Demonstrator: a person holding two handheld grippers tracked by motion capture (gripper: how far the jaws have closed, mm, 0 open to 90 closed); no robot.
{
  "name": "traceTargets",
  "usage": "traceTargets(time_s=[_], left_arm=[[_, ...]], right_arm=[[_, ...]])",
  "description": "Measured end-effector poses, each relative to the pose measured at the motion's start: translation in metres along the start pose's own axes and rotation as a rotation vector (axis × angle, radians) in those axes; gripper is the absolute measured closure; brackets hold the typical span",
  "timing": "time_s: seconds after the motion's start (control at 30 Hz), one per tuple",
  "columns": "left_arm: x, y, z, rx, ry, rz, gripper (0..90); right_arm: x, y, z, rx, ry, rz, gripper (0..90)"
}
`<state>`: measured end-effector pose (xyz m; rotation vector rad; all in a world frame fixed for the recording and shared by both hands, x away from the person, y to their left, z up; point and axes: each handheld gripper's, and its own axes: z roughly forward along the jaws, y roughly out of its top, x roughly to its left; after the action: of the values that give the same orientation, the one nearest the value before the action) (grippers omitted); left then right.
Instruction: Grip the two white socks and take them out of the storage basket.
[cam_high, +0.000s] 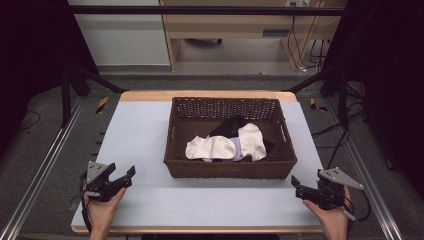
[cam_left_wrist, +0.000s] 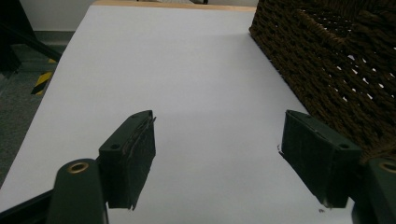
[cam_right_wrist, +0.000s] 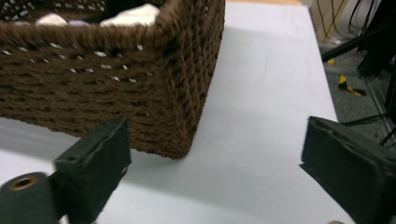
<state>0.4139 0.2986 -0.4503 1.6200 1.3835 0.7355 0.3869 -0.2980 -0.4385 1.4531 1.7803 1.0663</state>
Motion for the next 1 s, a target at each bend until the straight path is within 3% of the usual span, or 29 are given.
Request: traceTargets(time_s=[0.23,0.57,0.8,1.0], left_arm=[[-0.003,-0.002,0.003,0.018,-0.002,0.018,27.0],[-0.006,-0.004,0.008,0.035,-0.004,0.043,28.3],[-0.004,-0.005,0.011,0.041,0.004,0.043,28.5],[0.0,-0.004,0.01,0.035,0.016,0.037,28.5]], right_arm=[[-0.001,0.006,-0.018,-0.058,0.018,0.003,24.6],[0.004,0.022,-0.041,-0.106,0.084,0.053,35.6],[0.028,0.04,-0.047,-0.102,0.127,0.001,38.2],[0.039,0.054,-0.046,-0.113,0.152,-0.019,41.4]])
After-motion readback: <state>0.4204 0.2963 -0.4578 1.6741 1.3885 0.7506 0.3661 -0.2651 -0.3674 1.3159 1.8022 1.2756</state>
